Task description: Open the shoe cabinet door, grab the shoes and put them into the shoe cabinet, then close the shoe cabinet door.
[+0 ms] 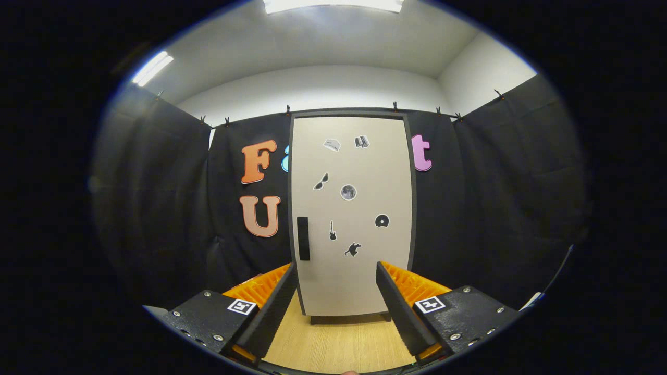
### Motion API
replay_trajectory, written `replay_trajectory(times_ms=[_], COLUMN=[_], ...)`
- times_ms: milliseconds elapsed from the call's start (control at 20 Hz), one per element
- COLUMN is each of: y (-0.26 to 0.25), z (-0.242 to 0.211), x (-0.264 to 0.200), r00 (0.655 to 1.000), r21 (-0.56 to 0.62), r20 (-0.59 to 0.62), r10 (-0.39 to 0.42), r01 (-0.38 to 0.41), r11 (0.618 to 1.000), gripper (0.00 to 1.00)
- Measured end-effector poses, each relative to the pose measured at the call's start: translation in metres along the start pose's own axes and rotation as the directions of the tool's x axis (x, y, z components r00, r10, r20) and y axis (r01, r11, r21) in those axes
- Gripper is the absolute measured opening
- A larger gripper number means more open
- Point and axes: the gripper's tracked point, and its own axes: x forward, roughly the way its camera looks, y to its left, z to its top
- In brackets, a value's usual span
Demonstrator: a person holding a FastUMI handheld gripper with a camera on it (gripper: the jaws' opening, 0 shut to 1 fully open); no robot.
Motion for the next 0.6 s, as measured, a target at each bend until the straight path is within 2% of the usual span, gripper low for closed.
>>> replay_trajectory(times_ms=[600], y=[-0.003], z=[-0.004], x=[-0.014], r00=[1.000], r21=[0.003], r20=[-0.003], r10=[-0.001], r01=[0.001], r11=[1.000], gripper=[0.95])
